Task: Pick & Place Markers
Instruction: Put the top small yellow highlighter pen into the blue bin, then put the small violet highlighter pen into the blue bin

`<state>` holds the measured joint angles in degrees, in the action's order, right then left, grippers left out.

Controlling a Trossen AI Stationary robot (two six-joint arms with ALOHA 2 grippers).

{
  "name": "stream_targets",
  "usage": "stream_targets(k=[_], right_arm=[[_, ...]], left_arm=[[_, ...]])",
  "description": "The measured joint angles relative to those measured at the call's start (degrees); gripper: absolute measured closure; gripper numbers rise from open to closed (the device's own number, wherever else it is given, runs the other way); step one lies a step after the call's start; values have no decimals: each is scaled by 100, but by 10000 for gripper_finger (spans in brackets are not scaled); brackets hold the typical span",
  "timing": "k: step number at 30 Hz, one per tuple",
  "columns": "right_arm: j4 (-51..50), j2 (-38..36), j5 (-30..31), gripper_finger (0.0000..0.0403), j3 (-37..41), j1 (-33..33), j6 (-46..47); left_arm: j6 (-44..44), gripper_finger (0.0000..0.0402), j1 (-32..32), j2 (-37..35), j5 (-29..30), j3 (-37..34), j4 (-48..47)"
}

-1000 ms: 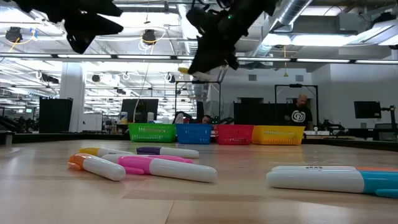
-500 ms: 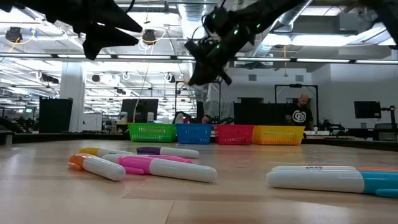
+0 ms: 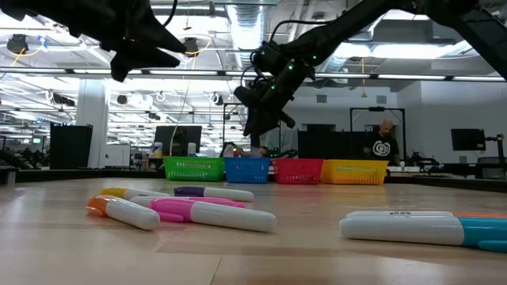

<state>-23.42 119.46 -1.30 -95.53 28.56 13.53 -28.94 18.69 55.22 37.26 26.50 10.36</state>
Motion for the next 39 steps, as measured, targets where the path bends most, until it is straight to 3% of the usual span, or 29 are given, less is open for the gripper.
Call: stream_targets(k=[7, 12, 16, 21, 26, 33, 39], right_arm=[[-151, -18, -20, 257, 2, -45, -51], [-627, -447, -26, 252, 7, -234, -73], [-1032, -1105, 70, 263, 7, -578, -470], [-1161, -2114, 501, 273, 3, -1197, -777], [-1389, -3033, 633, 275, 149, -1925, -1039], [-1504, -4126, 620, 274, 962, -2977, -1210], [-1206, -4529, 866, 274, 1835, -3564, -783]], left_arm=[[-3, 253, -23, 2, 0, -11, -3], [15, 253, -38, 2, -427, -11, -18], [14, 253, -197, 2, -1022, -11, -51], [100, 253, -636, 13, -2280, -11, -213], [621, 253, -1051, 476, -3114, 0, -304], [1777, 253, -1491, 2076, -4602, 384, -270], [3611, 253, -1531, 2408, -4872, 801, -193]])
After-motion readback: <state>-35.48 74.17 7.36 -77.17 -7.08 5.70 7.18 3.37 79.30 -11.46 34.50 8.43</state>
